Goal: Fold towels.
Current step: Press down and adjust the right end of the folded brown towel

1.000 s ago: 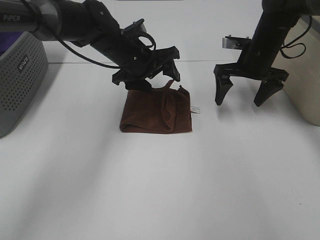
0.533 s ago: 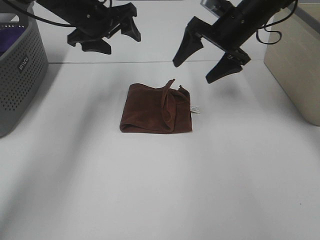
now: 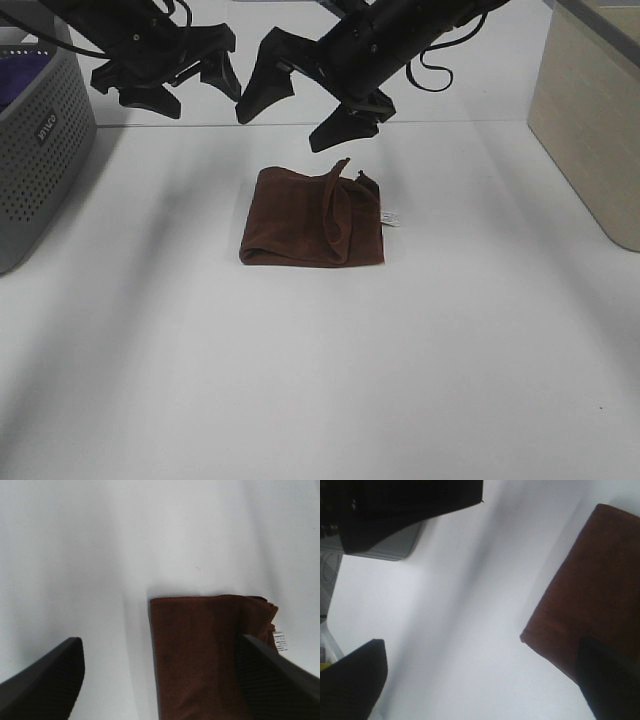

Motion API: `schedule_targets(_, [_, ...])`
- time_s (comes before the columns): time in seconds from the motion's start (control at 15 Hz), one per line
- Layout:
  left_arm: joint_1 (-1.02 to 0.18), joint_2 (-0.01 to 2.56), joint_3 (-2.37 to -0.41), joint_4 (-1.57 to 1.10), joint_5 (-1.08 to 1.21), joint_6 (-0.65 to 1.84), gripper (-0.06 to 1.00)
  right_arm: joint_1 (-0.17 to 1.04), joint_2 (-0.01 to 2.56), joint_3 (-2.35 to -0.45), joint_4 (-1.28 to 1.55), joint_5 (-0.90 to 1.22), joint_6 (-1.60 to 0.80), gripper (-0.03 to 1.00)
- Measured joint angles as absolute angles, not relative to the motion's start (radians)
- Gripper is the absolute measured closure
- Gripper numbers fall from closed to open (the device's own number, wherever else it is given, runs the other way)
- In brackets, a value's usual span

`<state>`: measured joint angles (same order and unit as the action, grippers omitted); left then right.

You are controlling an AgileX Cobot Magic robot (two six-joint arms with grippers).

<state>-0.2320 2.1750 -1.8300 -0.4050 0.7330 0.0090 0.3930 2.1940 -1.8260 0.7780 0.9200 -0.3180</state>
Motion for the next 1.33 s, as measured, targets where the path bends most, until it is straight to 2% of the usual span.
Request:
schedule_targets(0.47, [-0.232, 2.175, -1.83, -0.196, 0.744, -0.027, 0.18, 0.393, 2.349, -1.826, 0.917, 0.907, -0.375, 0.01])
schedule_targets(0.93, [-0.232, 2.175, -1.83, -0.196, 0.762, -0.038, 0.18, 0.391, 2.352, -1.826, 0.649, 0.832, -0.247, 0.01])
schedule_targets(1.33, [-0.232, 2.175, -1.83, -0.196, 0.762, -0.039, 0.18, 0.3, 2.352, -1.826, 0.453, 0.845, -0.135, 0.02])
